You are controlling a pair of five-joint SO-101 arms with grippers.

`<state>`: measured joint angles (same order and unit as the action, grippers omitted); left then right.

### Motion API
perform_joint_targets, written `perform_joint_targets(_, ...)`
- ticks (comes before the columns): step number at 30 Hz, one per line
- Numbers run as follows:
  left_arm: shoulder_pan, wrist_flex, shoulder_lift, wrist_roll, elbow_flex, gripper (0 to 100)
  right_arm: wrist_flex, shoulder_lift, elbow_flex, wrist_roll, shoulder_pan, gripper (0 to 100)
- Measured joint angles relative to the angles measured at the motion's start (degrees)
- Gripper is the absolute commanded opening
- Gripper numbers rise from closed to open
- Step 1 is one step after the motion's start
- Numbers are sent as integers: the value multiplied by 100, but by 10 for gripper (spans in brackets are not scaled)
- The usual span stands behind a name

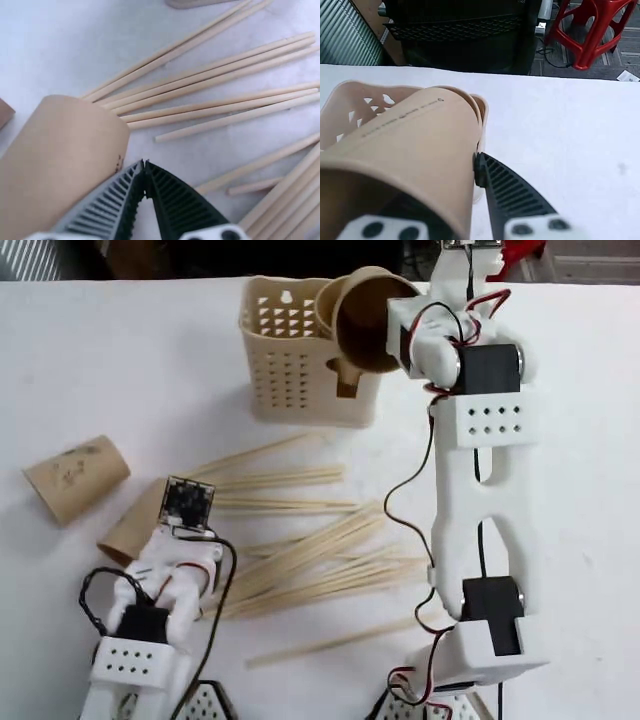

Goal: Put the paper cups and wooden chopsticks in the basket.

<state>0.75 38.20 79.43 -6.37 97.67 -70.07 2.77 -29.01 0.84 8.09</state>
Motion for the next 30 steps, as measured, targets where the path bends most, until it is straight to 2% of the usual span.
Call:
perform_joint_targets(9,0,0,0,0,0,25,105,0,0,0,44,19)
perform_joint_targets(17,0,0,0,0,0,25,202,457,9,0,571,19)
perform_joint_targets(23,0,0,0,0,0,25,255,756,-246,-9,466,24)
perform_joint_targets(30,0,0,0,0,0,25,255,765,-316,-9,273,211)
